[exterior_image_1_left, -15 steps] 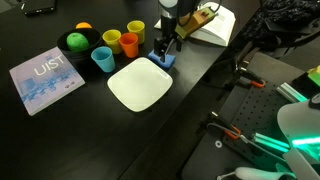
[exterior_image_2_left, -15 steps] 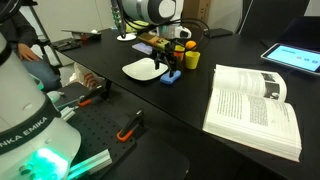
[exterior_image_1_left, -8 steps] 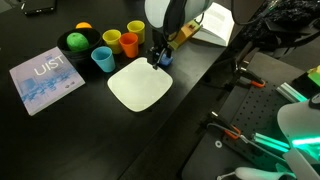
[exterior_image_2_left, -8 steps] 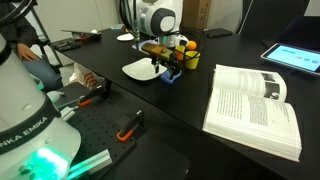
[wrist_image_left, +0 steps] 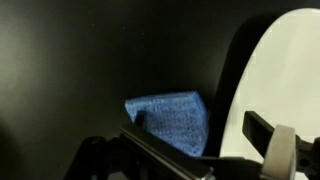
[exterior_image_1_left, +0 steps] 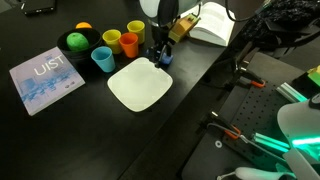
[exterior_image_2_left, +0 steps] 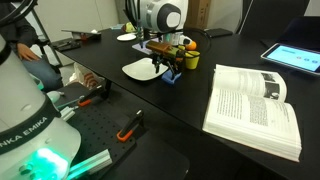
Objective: Clean the plate with the sponge
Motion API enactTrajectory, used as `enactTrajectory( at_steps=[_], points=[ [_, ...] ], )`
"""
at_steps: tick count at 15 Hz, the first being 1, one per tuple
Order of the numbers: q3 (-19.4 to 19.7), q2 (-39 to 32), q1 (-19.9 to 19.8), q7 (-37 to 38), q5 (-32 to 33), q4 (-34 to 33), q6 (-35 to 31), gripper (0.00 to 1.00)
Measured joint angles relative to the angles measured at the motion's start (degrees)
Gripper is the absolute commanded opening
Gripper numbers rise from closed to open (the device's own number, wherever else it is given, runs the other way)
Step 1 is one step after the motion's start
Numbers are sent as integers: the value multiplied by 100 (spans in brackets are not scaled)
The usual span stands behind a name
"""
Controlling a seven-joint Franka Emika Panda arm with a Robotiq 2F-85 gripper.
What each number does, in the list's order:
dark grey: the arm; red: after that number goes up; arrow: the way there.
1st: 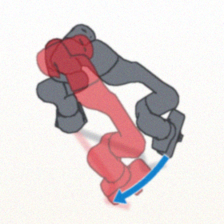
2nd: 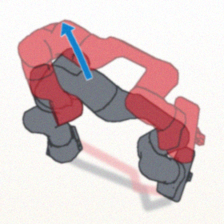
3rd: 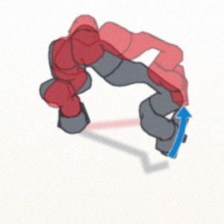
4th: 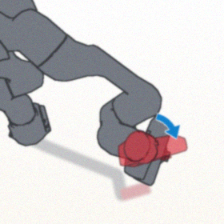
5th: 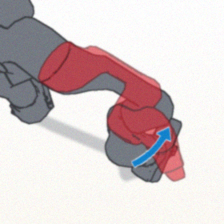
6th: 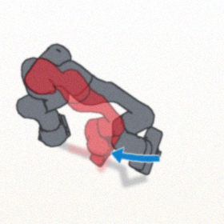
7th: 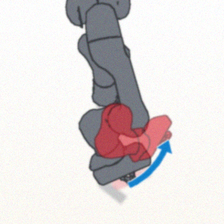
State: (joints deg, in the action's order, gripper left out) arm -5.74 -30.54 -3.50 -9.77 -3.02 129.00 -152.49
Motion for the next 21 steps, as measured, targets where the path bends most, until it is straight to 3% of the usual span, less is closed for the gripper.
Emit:
enactTrajectory(
  at_steps=[5, 12, 21],
  points=[
    [46, 93, -55, -219, 10, -268, 705, 100],
    [207, 66, -52, -397, 498, -373, 589, 100],
    [218, -179, -53, -428, 505, -440, 271, 100]
  ],
)
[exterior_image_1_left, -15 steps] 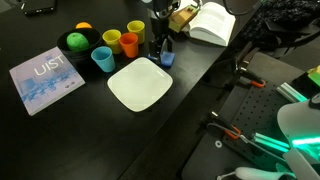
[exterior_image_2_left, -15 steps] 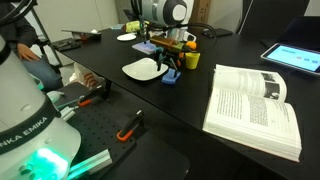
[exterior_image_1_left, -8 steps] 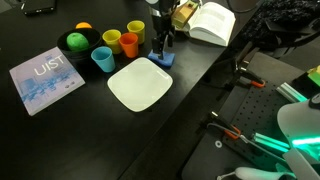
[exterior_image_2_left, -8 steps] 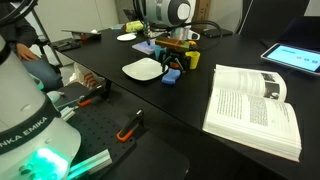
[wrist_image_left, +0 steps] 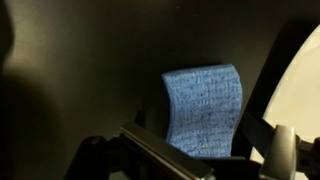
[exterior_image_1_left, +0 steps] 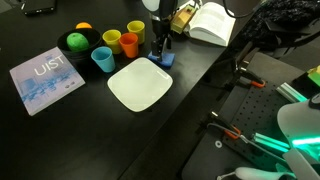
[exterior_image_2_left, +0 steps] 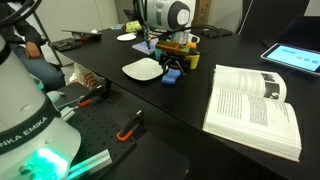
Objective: Clean the plate with the sponge
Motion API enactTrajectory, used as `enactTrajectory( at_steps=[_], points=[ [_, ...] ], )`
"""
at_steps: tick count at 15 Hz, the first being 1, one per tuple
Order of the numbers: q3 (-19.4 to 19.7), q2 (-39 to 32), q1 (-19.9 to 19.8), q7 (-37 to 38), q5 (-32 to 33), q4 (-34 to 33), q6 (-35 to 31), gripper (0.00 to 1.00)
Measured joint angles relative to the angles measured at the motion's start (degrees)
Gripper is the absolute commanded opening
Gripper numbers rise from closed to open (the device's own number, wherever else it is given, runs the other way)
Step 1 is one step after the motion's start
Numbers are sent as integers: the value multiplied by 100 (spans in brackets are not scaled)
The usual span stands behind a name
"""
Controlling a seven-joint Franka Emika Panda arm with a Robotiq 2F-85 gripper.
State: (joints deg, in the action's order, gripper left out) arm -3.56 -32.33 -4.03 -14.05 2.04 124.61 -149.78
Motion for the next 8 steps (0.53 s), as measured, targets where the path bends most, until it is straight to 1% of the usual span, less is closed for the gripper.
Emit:
enactTrajectory(
  at_steps=[4, 5, 6, 8],
  points=[
    [-10, -179, 0, 2, 0, -33, -185, 100],
    [-18, -220, 0, 2, 0, -37, -251, 84],
    [-27, -247, 2, 2, 0, -38, -301, 74],
    [-30, -263, 14, 3, 2, -42, -406, 59]
  ],
)
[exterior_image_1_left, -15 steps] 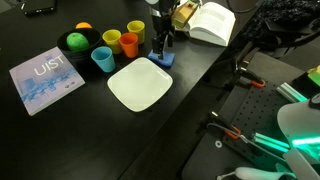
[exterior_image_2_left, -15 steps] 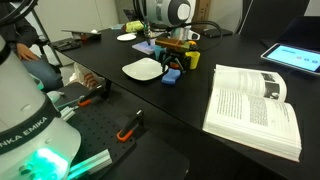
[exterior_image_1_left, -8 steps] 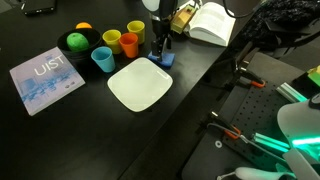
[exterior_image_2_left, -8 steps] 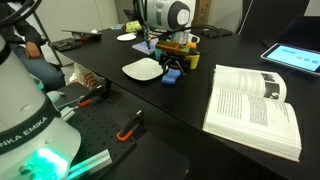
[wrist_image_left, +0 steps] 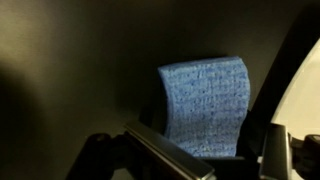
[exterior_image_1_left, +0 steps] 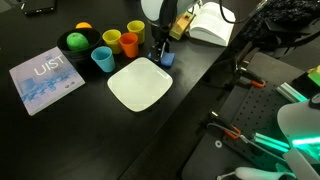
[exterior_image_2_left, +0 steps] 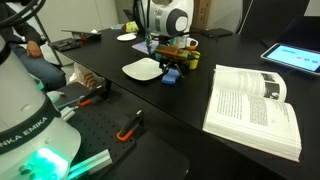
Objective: Clean the plate with the sponge
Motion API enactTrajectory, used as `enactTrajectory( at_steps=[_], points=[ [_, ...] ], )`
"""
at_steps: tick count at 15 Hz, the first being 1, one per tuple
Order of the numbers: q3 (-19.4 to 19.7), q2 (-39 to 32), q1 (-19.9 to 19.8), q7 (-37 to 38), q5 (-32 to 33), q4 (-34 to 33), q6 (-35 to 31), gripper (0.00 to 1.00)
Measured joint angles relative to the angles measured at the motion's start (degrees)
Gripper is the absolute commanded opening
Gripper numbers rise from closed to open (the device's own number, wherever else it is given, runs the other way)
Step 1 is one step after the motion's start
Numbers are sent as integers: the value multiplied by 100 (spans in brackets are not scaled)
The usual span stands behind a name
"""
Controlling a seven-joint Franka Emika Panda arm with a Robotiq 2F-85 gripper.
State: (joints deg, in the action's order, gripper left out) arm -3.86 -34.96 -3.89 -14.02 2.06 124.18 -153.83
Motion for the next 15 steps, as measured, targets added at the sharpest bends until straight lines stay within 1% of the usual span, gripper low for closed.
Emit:
enactTrajectory(
  at_steps=[1, 2, 3, 5, 7, 9, 15],
  points=[
    [13, 5, 8, 1, 6, -4, -37, 52],
    [31, 10, 18, 2, 20, -5, -70, 42],
    [59, 17, 34, 12, 62, -7, -87, 37],
    [114, 56, 103, 65, 165, -7, -92, 34],
    [212, 76, 220, 177, 263, -6, -92, 27],
    [322, 120, 342, 336, 374, 4, -88, 26],
    [652, 230, 613, 836, 530, 96, -30, 15]
  ],
)
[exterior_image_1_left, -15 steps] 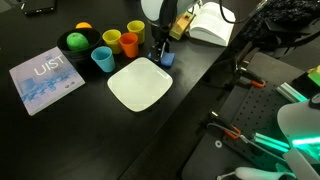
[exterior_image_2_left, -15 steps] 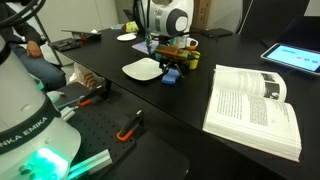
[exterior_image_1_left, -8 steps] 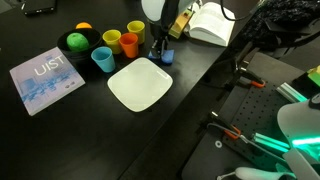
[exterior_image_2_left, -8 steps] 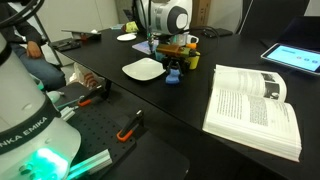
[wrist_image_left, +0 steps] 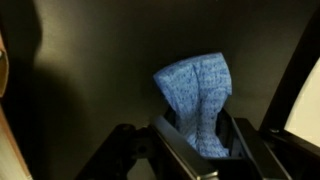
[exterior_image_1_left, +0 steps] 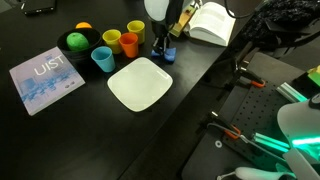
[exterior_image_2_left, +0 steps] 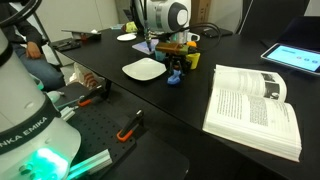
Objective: Clean the plate with the sponge
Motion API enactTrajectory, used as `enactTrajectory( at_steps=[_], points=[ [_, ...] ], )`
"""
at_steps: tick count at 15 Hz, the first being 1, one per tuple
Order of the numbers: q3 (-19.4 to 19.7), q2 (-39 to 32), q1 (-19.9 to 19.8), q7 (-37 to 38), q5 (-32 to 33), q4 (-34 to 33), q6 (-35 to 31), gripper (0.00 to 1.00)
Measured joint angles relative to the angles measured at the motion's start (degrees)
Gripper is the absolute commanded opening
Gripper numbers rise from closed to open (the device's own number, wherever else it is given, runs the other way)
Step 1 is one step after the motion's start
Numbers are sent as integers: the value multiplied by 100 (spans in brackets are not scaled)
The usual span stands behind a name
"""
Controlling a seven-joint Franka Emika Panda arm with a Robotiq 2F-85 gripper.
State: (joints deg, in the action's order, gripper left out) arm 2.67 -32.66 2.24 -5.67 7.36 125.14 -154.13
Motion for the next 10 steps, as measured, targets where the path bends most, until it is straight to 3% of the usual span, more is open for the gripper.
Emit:
enactTrajectory(
  at_steps=[5, 10],
  points=[
    [316, 323, 222, 553, 299, 130, 233, 10],
    [210, 850, 685, 1181, 381, 526, 284, 11]
  ],
)
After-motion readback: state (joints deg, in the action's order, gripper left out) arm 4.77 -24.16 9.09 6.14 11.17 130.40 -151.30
